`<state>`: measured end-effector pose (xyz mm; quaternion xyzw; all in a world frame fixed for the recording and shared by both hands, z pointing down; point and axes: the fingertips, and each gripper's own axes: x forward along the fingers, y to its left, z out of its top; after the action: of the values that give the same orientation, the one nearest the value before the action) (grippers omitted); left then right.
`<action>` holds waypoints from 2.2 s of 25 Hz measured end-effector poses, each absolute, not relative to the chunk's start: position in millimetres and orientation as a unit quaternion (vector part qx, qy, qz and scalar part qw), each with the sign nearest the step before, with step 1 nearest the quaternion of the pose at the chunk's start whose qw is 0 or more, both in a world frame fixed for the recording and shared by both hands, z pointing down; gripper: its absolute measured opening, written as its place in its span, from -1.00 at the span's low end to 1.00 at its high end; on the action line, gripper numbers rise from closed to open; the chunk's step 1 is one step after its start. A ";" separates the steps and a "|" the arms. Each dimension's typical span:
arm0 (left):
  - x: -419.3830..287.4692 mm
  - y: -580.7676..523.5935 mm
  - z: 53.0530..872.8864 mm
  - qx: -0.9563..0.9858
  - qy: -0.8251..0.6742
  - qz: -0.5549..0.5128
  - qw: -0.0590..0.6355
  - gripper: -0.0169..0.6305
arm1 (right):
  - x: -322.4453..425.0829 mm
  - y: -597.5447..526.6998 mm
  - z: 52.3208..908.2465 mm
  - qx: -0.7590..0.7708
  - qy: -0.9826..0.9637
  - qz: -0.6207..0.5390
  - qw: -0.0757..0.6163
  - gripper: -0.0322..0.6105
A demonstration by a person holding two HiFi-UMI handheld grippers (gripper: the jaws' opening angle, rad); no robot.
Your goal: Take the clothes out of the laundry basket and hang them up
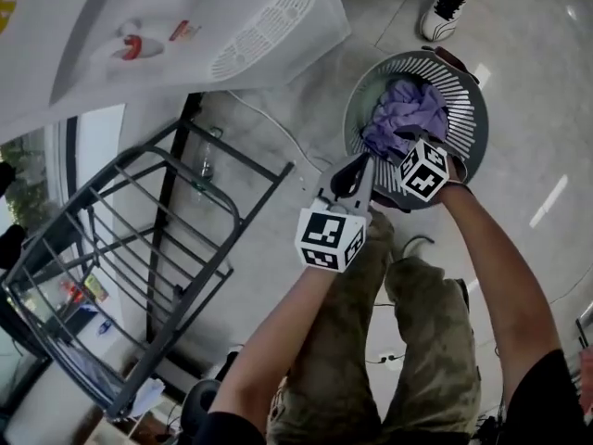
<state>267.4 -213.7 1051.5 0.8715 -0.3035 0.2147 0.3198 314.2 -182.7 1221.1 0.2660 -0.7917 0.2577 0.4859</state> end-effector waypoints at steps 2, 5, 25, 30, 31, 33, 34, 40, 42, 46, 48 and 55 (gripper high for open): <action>266.0 -217.2 1065.5 0.876 -0.298 0.218 0.309 -0.92 | 314.4 -181.1 1251.9 0.245 -0.788 0.251 0.506 -0.42; 264.1 -221.4 1078.7 0.874 -0.299 0.211 0.320 -0.92 | 317.4 -169.9 1294.4 0.209 -0.780 0.231 0.542 -0.41; 243.7 -224.7 1078.7 0.862 -0.332 0.221 0.312 -0.92 | 343.6 -180.4 1268.1 0.319 -0.766 0.309 0.465 -0.84; 233.9 -210.6 1037.5 0.846 -0.362 0.236 0.311 -0.92 | 363.8 -198.5 1165.4 0.376 -0.772 0.367 0.358 -0.85; 234.7 -206.1 1028.1 0.846 -0.359 0.239 0.314 -0.92 | 367.2 -200.1 1142.9 0.383 -0.773 0.370 0.343 -0.85; 234.6 -197.1 1005.2 0.847 -0.349 0.247 0.315 -0.92 | 368.8 -199.3 1096.9 0.392 -0.777 0.372 0.323 -0.85; 234.4 -194.0 992.2 0.849 -0.345 0.250 0.313 -0.92 | 368.7 -198.9 1073.3 0.393 -0.780 0.368 0.319 -0.85; 233.2 -192.1 913.2 0.852 -0.346 0.248 0.304 -0.92 | 372.7 -200.0 930.5 0.394 -0.798 0.328 0.317 -0.85; 230.9 -192.7 886.5 0.853 -0.351 0.243 0.302 -0.92 | 371.3 -197.6 880.9 0.395 -0.803 0.321 0.310 -0.85; 227.0 -184.8 839.9 0.846 -0.353 0.236 0.322 -0.92 | 369.9 -196.0 776.3 0.404 -0.810 0.314 0.287 -0.85; 223.1 -178.8 821.3 0.843 -0.355 0.242 0.324 -0.92 | 369.7 -196.0 723.1 0.410 -0.814 0.307 0.273 -0.85; 220.2 -169.7 753.5 0.849 -0.343 0.252 0.313 -0.92 | 362.8 -200.7 554.3 0.390 -0.850 0.246 0.255 -0.85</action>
<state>220.2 -169.7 753.5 0.8489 -0.3431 0.2520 0.3132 362.8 -200.7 554.3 0.3902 -0.8498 0.2460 0.2553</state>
